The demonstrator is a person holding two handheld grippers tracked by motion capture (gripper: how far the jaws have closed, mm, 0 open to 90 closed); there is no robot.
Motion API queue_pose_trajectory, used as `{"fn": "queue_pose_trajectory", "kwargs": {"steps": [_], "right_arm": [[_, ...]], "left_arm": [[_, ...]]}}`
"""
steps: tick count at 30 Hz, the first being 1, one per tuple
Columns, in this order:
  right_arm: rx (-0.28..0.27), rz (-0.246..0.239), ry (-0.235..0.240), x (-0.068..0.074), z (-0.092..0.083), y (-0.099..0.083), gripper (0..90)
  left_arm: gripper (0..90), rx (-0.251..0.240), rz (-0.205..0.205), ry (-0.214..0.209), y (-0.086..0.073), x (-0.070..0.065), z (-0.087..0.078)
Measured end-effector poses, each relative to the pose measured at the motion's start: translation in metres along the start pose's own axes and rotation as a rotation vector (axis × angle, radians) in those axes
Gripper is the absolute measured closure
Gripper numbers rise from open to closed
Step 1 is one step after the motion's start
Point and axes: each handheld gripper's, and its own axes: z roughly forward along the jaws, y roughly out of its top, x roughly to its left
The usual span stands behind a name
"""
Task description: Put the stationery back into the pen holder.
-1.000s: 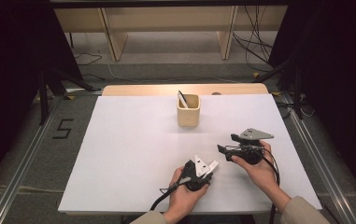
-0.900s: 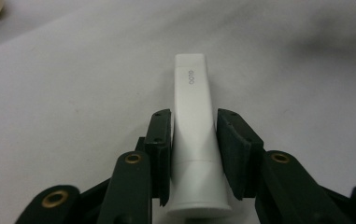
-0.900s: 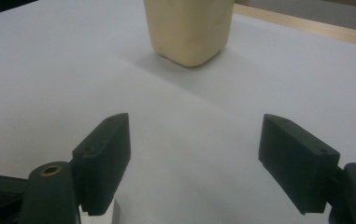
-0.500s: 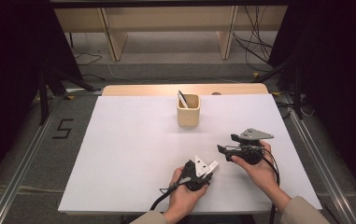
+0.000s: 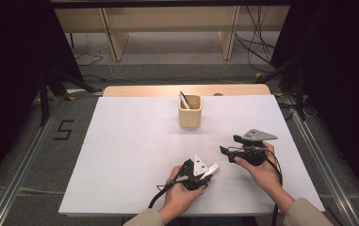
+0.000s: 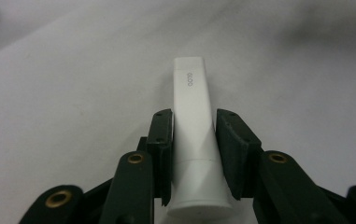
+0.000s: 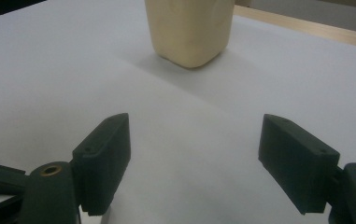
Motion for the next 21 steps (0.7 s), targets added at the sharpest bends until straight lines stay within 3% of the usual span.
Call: {"fn": "queue_pose_trajectory", "kwargs": {"steps": [6,7,9,10,12,18,21], "right_arm": [[0.000,-0.016,0.037,0.002,-0.001,0.001,28.3],[0.004,-0.032,0.077,0.003,-0.003,0.001,30.2],[0.010,-0.045,0.097,0.004,-0.003,0.001,30.4],[0.036,-0.080,0.151,0.006,-0.003,0.000,30.6],[0.058,-0.109,0.186,0.011,-0.003,-0.002,30.3],[0.133,-0.218,0.336,0.025,-0.002,-0.006,30.6],[0.153,-0.266,0.383,0.031,-0.001,-0.008,31.4]], "left_arm": [[67.5,0.046,0.082,-0.058,0.003,0.009,-0.010],[67.5,0.063,0.106,-0.070,0.003,0.011,-0.013],[67.5,0.081,0.137,-0.090,0.004,0.014,-0.018],[67.5,0.094,0.154,-0.100,0.004,0.017,-0.020],[67.5,0.104,0.169,-0.119,0.004,0.021,-0.026],[67.4,0.166,0.250,-0.230,0.002,0.035,-0.041],[67.5,0.183,0.290,-0.281,0.001,0.039,-0.047]]}}
